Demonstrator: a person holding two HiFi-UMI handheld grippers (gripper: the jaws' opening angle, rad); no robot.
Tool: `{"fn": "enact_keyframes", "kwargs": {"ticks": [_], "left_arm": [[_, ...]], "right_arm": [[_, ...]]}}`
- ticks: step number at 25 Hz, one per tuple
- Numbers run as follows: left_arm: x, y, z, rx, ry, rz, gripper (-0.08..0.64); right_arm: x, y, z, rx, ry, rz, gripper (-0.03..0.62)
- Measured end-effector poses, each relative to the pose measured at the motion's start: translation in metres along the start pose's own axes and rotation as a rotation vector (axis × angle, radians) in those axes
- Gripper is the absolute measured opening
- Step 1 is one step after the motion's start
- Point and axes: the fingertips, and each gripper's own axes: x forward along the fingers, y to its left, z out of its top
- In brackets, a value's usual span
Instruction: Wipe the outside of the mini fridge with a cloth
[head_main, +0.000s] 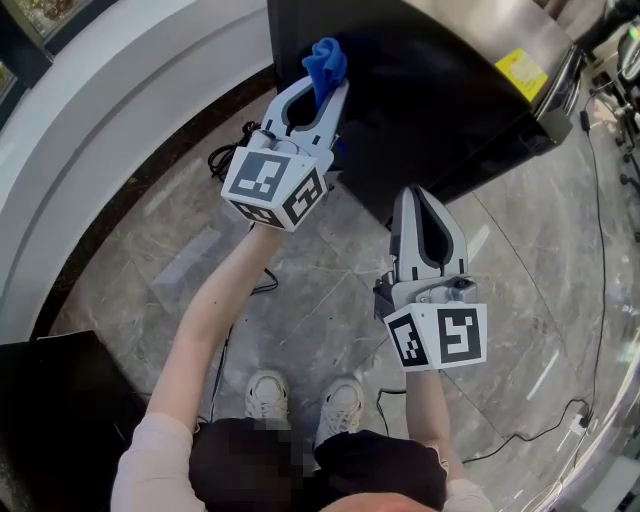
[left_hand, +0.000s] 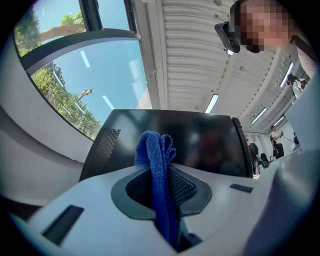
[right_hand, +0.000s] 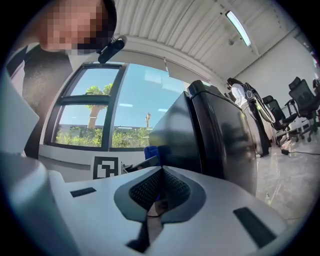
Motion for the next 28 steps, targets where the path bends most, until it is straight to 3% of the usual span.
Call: {"fn": "enact_keyframes", "kwargs": {"ticks": [5,13,21,28], "left_arm": [[-0.002,-0.036,0.003,-0.034,-0.012,-0.026,0.06],[-0.009,-0.096,0.004,-0.009,0.002,-0.134,0.06],[-0.013,-0.141,0.003,-0.05,0.008,-0.185,0.06],[-0.018,-0.174,0.002,-0.017,0.022,-0.272,0.06]], "right_arm": [[-0.008,-0.007,0.009,-0.031,-0.016,-0.022,0.012],[-0.036,-0.067,0.034,-0.018,-0.059,-0.245,0.012],[-0.046,-0.066,0.049,-0.033,-0.096,-0.237,0.012],[-0.052,-0.079,0.046,0.003,-0.072,-0.292,0.012]]}}
